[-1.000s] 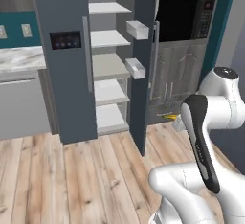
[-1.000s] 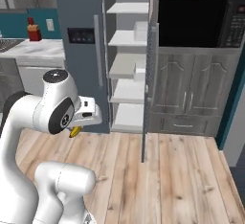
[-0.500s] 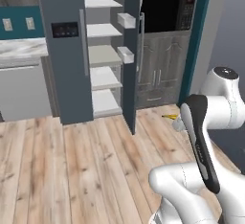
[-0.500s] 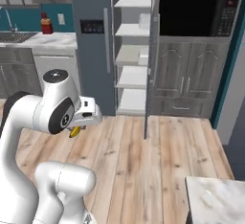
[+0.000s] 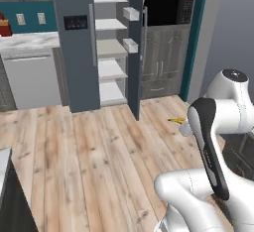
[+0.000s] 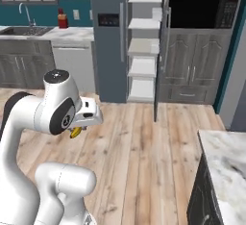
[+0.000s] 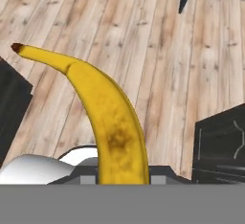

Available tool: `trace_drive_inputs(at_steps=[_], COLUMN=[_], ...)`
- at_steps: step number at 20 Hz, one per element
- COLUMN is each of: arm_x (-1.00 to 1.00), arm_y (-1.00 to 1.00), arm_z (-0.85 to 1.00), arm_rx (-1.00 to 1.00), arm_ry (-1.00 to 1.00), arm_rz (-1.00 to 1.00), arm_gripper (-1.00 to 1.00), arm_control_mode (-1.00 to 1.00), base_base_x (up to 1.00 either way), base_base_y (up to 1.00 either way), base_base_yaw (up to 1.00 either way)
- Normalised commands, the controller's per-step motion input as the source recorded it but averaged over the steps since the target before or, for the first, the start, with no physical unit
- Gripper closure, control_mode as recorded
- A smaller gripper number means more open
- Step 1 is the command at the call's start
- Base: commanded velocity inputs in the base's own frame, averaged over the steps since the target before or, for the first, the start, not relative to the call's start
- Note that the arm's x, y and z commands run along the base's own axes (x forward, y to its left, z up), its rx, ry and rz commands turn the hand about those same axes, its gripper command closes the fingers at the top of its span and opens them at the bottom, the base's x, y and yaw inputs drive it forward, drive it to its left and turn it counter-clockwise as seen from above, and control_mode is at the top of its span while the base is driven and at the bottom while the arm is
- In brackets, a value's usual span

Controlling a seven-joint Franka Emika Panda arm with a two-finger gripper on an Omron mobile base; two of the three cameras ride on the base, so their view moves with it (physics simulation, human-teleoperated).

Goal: Retrieve the mango and banana from the fridge and place them into the bowl on the dining table.

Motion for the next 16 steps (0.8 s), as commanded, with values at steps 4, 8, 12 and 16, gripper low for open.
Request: trace_drive_inputs(at_steps=[4,8,12,16], arm_x=[0.00,0.00,0.00,0.00], arm_y=[0.00,0.00,0.00,0.00], arm_z=[0.00,0.00,0.00,0.00], arm_rx=[0.00,0.00,0.00,0.00], arm_ry=[0.00,0.00,0.00,0.00], arm_rz=[0.00,0.00,0.00,0.00], arm_gripper=[1.00,1.00,1.00,1.00], arm_control_mode=[1.00,1.00,1.00,1.00], base_base_x=[-1.00,-1.00,-1.00,-1.00], base_base_y=[0.66,0.69,0.63,0.66], base_base_yaw=[0.00,0.00,0.00,0.00])
